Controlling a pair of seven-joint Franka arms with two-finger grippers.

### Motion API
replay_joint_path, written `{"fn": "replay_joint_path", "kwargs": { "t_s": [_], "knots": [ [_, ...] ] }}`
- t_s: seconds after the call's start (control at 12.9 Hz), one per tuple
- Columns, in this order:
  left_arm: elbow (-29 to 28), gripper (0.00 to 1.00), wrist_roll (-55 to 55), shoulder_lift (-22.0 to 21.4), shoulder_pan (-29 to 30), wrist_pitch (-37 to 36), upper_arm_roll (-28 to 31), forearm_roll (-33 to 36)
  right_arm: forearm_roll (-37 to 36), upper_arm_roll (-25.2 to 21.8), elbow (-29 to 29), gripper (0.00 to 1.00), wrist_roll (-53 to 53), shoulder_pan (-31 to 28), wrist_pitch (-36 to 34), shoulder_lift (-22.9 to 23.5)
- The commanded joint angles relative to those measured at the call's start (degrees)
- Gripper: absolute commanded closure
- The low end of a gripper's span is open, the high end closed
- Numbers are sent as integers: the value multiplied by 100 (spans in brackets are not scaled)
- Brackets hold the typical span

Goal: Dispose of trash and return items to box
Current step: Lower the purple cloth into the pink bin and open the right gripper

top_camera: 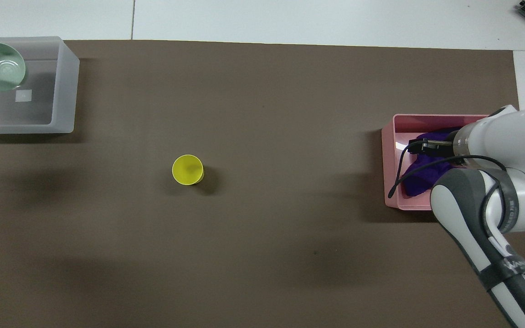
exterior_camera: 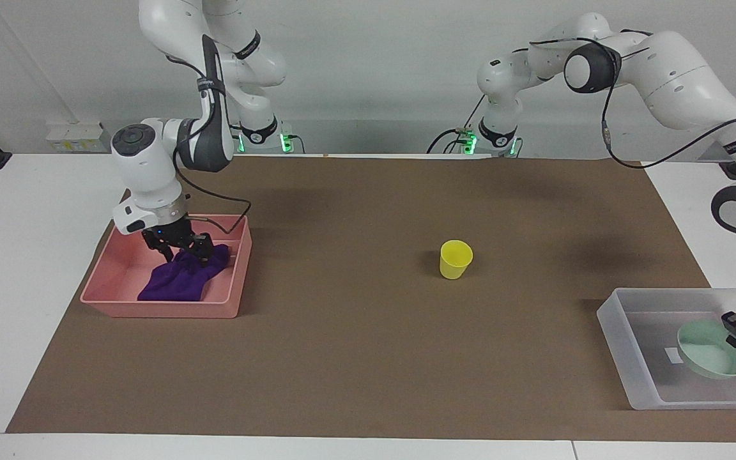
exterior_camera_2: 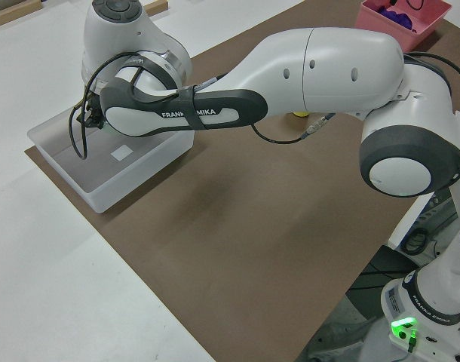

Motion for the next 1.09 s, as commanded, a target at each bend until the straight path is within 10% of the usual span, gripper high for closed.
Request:
{"fn": "replay_joint_path", "kwargs": {
  "t_s": [0.0,1.01],
  "knots": [
    [67,100,17,76,-30,176,16,106,108,59,735,0,31,-22,-949,-166],
    [-12,100,17,50,-47,133,16,97,205,-336,2978,0,-635,110,-4194,-535]
  ]
}}
